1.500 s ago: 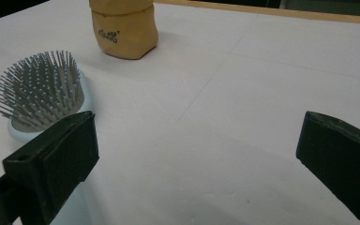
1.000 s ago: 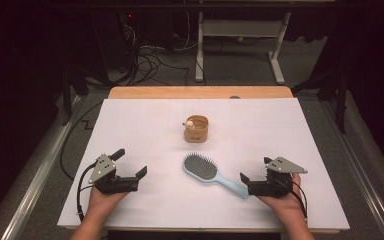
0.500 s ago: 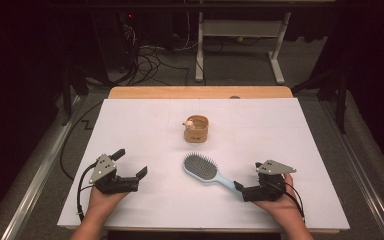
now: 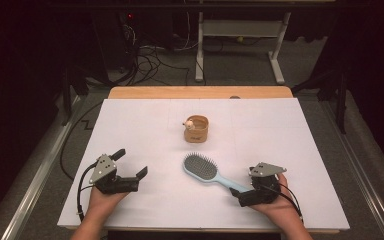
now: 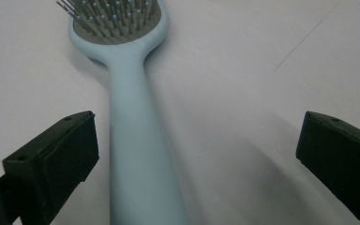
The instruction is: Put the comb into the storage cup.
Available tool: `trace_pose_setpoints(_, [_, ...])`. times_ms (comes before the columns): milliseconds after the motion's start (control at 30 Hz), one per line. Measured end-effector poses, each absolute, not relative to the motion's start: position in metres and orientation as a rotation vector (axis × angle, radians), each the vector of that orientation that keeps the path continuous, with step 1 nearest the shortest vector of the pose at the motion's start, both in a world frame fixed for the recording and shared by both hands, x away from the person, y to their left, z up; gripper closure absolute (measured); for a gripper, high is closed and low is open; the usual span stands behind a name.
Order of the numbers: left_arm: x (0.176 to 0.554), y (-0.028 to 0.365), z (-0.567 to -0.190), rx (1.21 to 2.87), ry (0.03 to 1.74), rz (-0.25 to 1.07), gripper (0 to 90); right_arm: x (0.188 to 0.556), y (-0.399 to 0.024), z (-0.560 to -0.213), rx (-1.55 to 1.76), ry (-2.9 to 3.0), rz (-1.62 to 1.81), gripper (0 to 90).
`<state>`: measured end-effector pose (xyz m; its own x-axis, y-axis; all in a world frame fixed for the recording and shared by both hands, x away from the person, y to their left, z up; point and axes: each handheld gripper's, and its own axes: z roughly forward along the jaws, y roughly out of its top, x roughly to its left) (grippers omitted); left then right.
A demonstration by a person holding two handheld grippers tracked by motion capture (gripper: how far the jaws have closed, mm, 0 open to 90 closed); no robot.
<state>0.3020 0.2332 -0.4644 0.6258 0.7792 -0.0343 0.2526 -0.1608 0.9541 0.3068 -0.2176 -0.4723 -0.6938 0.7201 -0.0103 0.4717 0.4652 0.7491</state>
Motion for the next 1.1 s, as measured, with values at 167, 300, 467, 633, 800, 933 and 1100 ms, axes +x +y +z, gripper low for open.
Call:
trace_pose_setpoints(167, [0.302,0.232,-0.465,1.728,0.843,0.576,0.0,0.306,-0.213,-0.473,0.99,2.423,1.054,0.2])
trace_pose_setpoints(300, [0.302,0.232,-0.465,1.722,0.847,0.579,0.0,0.307,-0.21,-0.473,0.979,2.443,1.056,0.3])
trace_pose_setpoints(467, [0.302,0.234,-0.465,1.72,0.849,0.581,0.0,0.312,-0.205,-0.468,0.98,2.466,1.069,0.3])
trace_pose_setpoints(633, [0.302,0.233,-0.465,1.715,0.85,0.581,0.0,0.318,-0.199,-0.463,0.977,2.488,1.064,0.3])
trace_pose_setpoints(800, [0.302,0.234,-0.465,1.713,0.85,0.587,0.0,0.325,-0.193,-0.458,0.972,2.505,1.058,0.3])
trace_pose_setpoints(933, [0.302,0.234,-0.465,1.713,0.851,0.587,0.0,0.328,-0.186,-0.453,0.947,2.517,1.047,0.3])
trace_pose_setpoints(1100, [0.302,0.234,-0.465,1.711,0.85,0.589,0.0,0.335,-0.174,-0.444,0.899,2.556,1.017,0.3])
